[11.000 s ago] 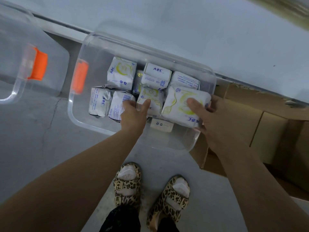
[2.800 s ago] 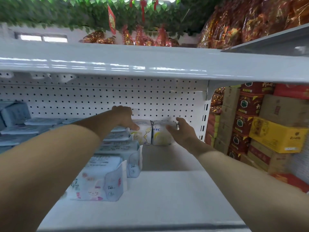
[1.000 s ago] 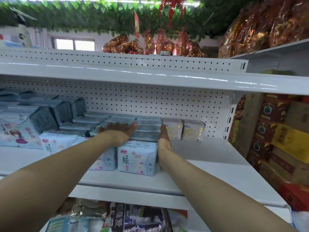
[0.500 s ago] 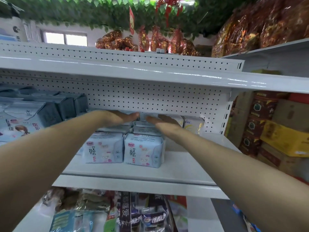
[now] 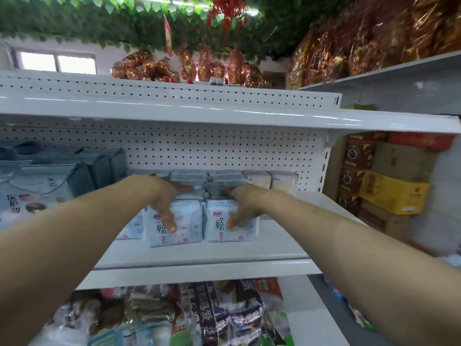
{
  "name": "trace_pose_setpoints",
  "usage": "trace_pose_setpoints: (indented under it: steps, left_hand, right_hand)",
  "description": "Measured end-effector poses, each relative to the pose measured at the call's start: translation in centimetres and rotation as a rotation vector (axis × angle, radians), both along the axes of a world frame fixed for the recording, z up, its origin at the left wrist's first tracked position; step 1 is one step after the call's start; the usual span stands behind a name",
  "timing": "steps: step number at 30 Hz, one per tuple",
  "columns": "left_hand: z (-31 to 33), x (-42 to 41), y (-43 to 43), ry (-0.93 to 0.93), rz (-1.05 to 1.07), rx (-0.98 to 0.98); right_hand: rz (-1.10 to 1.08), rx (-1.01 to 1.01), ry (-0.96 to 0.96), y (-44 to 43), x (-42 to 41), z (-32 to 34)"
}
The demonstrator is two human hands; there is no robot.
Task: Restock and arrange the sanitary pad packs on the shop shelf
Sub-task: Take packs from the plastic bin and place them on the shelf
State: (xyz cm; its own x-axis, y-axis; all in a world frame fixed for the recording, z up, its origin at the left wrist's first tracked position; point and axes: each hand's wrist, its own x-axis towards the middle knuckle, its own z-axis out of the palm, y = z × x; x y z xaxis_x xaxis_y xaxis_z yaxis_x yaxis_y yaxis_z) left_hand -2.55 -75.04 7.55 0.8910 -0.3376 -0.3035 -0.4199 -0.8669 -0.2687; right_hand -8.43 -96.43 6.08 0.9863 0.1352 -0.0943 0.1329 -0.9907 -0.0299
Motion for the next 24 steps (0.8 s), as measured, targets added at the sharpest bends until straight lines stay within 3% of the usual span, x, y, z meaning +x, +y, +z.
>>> trace_pose_setpoints:
  steps: [4, 14, 19, 24]
  left_hand:
    - [-0.7, 0.6, 0.5, -0.018, -0.068, -0.117]
    - [-1.2, -0.3, 0.3, -0.081, -0.077, -0.151]
    - [0.5, -2.7, 0.5, -0.039, -0.057, -0.300]
    - [1.9, -7.3, 2.0, -0.235, -0.019, -0.436]
  right_hand:
    - [-0.024, 0.005, -0.007, 0.2, 0.0, 0.0]
    - [-0.061, -0.049, -0.019, 1.2, -0.8, 0.1]
    - [-0.083, -0.044, -0.038, 1.9, -2.9, 1.3]
    - [-0.066, -0.009, -0.166, 2.3, -6.9, 3.5]
